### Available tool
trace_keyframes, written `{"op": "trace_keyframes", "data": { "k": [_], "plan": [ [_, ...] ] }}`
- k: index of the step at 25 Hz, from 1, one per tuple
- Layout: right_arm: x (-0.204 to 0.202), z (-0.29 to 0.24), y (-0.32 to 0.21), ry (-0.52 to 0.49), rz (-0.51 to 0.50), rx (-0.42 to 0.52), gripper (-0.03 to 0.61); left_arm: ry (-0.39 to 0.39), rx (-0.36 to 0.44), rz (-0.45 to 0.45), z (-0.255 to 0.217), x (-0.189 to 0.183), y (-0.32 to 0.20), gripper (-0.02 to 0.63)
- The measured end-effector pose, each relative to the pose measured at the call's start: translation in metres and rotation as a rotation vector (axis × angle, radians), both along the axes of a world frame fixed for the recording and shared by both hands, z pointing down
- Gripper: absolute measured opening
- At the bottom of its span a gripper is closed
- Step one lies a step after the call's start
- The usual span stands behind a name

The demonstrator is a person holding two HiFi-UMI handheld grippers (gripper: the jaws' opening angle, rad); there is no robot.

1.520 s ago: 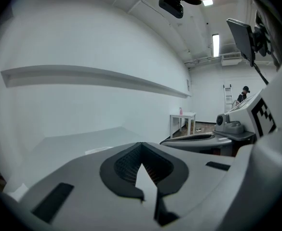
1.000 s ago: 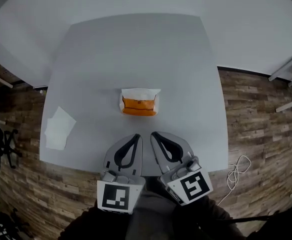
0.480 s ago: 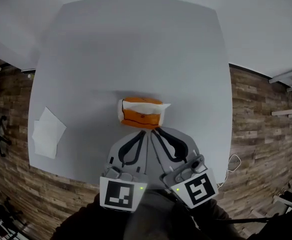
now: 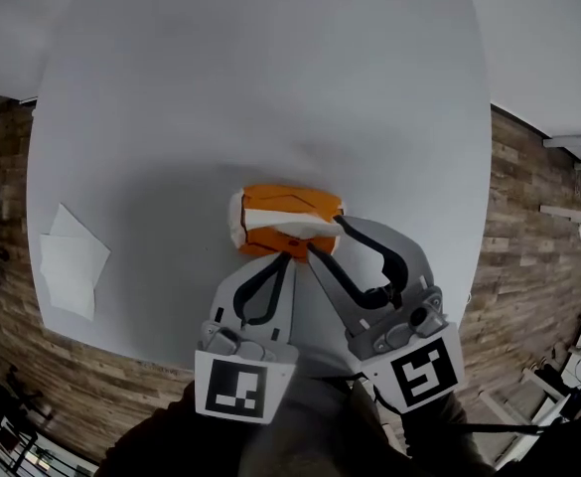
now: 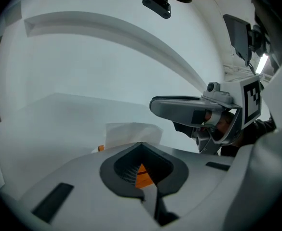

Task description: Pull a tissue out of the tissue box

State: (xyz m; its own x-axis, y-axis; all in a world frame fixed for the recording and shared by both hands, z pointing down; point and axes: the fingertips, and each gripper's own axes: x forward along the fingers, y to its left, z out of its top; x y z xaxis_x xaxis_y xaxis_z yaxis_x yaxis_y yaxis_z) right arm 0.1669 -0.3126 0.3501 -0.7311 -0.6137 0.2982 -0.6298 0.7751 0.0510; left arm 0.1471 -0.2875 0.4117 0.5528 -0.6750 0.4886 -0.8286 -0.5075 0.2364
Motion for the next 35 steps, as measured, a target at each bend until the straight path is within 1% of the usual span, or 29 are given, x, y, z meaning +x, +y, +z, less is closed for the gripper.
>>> {"op": "trace_keyframes", "data": {
  "k": [3, 8, 9, 10, 11, 13, 18, 23, 27, 35],
  "plan": [
    [-0.006, 0.021, -0.002, 0.038, -0.038, -0.039, 0.110, -0.002, -0.029, 0.003, 0.011, 0.000, -0.004, 0.000],
    [-0.010, 0.051, -0.005, 0.126, -0.064, -0.083, 0.109, 0.003, -0.067, 0.001, 0.024, -0.001, -0.008, 0.000],
    [-0.010, 0.056, -0.005, 0.137, -0.065, -0.092, 0.094, 0.004, -0.075, -0.001, 0.027, -0.001, -0.008, 0.000],
    [-0.010, 0.059, -0.004, 0.147, -0.064, -0.098, 0.030, 0.004, -0.082, -0.004, 0.029, -0.002, -0.009, 0.000],
    [-0.010, 0.062, -0.004, 0.155, -0.062, -0.102, 0.007, 0.004, -0.089, -0.007, 0.032, -0.002, -0.009, 0.000],
    [-0.010, 0.065, -0.003, 0.161, -0.062, -0.109, 0.005, 0.004, -0.093, -0.013, 0.034, -0.003, -0.011, 0.000],
    [-0.011, 0.053, -0.003, 0.100, -0.056, -0.098, 0.005, 0.000, -0.107, -0.012, 0.038, -0.004, -0.012, 0.000],
    [-0.018, 0.028, 0.007, 0.045, -0.059, -0.049, 0.003, 0.000, -0.095, -0.005, 0.036, -0.003, -0.010, 0.000],
    [-0.023, 0.011, 0.015, 0.013, -0.064, -0.018, 0.003, 0.007, -0.101, -0.010, 0.038, -0.003, -0.011, 0.000],
    [-0.037, -0.027, 0.044, -0.061, -0.108, 0.023, 0.005, 0.022, -0.115, -0.025, 0.037, -0.004, -0.010, 0.000]
  ]
}}
